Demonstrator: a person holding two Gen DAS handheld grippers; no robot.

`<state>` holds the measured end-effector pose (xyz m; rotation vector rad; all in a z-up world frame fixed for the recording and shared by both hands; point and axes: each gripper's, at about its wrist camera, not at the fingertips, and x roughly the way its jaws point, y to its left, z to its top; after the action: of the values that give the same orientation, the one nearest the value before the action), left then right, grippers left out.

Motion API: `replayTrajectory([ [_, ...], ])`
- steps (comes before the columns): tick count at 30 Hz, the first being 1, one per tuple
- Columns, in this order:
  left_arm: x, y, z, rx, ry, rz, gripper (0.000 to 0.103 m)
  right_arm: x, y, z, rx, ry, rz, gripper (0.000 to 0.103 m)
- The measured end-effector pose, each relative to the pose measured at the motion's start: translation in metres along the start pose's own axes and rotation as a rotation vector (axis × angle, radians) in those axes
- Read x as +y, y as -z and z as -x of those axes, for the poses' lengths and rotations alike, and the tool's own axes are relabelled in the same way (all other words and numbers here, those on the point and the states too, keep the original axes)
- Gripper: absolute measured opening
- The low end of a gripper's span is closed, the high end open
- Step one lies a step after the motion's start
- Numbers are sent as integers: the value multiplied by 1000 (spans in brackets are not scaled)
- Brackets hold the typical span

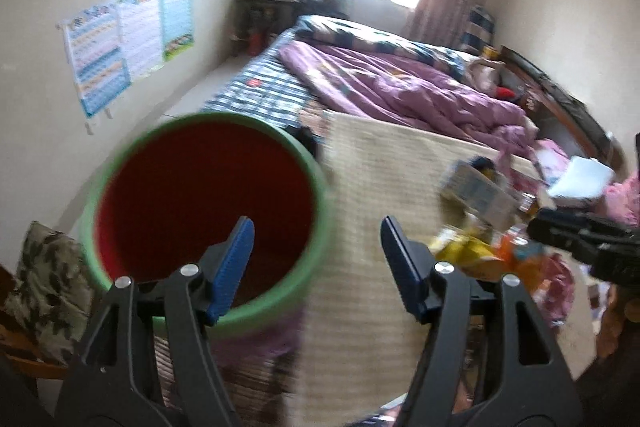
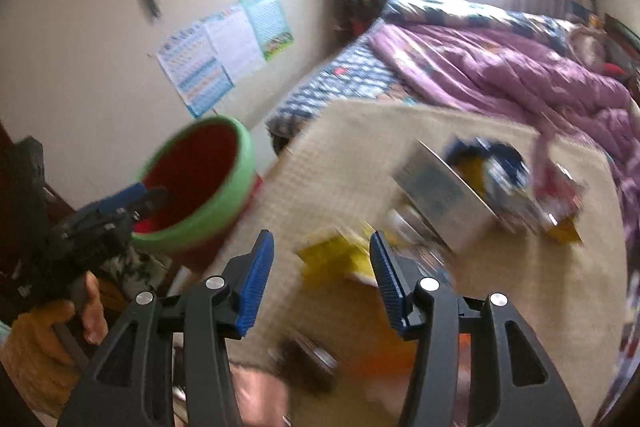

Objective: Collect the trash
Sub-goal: 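Grasp a crumpled silver wrapper with the right gripper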

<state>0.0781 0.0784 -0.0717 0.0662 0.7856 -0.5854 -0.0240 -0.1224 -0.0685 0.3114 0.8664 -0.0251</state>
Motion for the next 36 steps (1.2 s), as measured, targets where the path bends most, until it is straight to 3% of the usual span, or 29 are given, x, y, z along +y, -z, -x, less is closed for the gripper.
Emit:
replayTrajectory([
  [5,-26,10,-12,41,18,8,63,-7,39,5,82,-73,37,51],
  [10,-40,12,-13,35,-10,21,63,15,69,-27,220,-172,126,54],
  [13,-42,18,-7,27,-29,35,64,28,78,-41,229,-139,198,67],
  [17,-44,23,-3,24,-50,43,65,33,85,-59,254,-103,251,67],
  [20,-44,25,-1,21,-65,44,65,27,84,-62,235,-98,254,64],
  [25,-41,25,0,18,-83,54,66,27,76,-65,222,-59,245,35],
  [30,-44,22,-8,22,-77,33,66,23,69,-49,189,-132,184,33],
  [33,-49,20,-14,22,-64,12,66,19,59,-16,107,-181,148,33],
  [36,-55,18,-26,38,-15,-12,66,6,50,17,4,-169,90,33],
])
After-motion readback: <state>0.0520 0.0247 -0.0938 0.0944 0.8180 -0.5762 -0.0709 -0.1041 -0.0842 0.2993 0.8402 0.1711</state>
